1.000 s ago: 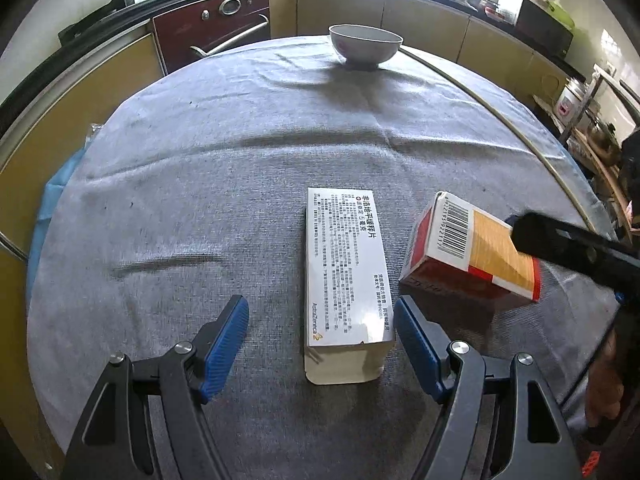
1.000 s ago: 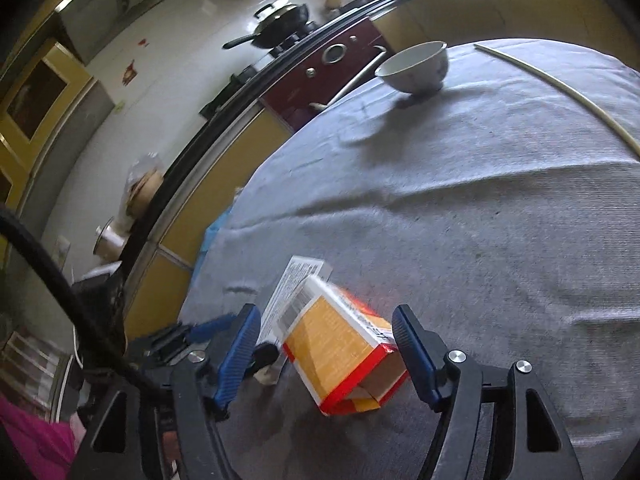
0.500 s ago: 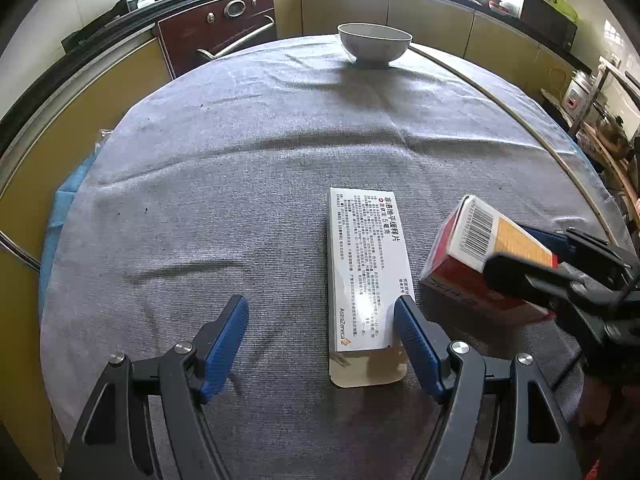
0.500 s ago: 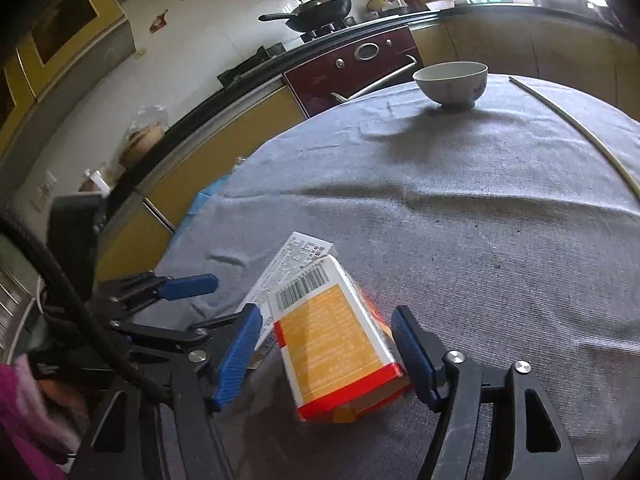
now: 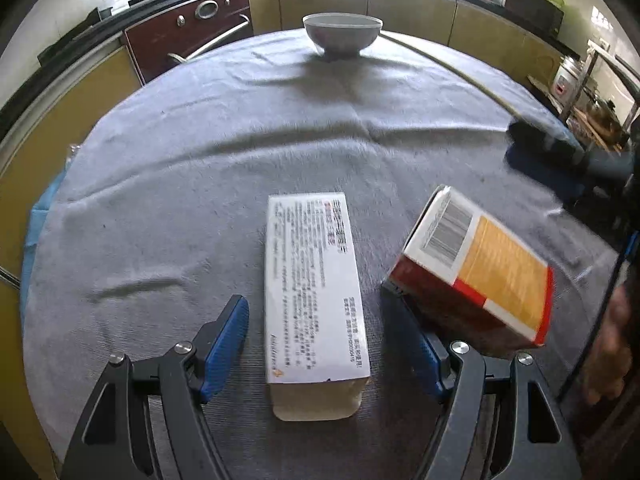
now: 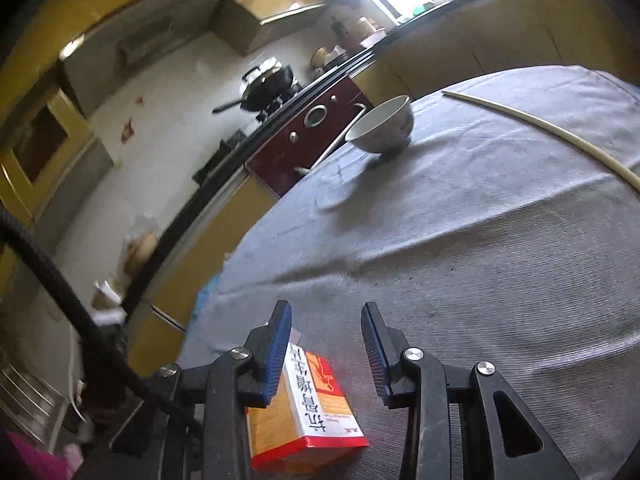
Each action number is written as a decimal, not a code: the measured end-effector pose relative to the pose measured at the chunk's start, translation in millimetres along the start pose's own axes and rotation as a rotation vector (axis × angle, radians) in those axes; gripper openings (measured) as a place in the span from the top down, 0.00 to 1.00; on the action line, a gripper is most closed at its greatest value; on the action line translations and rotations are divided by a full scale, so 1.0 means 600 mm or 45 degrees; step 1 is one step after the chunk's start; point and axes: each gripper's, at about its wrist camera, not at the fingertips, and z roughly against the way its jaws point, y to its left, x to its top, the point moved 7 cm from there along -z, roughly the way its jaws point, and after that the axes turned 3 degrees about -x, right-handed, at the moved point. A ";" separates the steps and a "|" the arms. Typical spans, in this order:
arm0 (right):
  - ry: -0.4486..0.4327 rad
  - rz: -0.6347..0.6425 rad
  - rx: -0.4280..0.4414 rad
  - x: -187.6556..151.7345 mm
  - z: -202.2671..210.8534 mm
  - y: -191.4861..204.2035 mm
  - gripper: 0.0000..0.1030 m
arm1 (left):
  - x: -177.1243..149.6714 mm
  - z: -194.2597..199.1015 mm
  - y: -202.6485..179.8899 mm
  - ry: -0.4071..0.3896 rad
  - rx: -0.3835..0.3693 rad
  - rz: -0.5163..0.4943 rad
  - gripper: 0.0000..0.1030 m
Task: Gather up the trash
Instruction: 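Grasp the white medicine box with the left tool while the right tool grasps the orange box, then lift and carry both boxes toward the red basket with both tools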
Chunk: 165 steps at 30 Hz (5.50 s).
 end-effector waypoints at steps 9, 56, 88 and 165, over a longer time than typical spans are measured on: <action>-0.128 0.007 0.015 0.020 0.033 -0.010 0.60 | 0.011 0.002 -0.006 -0.103 -0.075 -0.006 0.54; 0.154 0.474 -0.083 -0.081 -0.028 0.084 0.49 | -0.002 0.156 0.017 -0.310 0.327 0.040 0.55; -0.240 0.355 -0.404 -0.093 0.301 0.206 0.49 | -0.060 0.333 -0.104 -0.527 0.020 -0.076 0.55; -0.412 0.106 -0.679 -0.188 0.566 0.112 0.49 | -0.183 0.364 -0.331 -0.477 -0.135 -0.515 0.54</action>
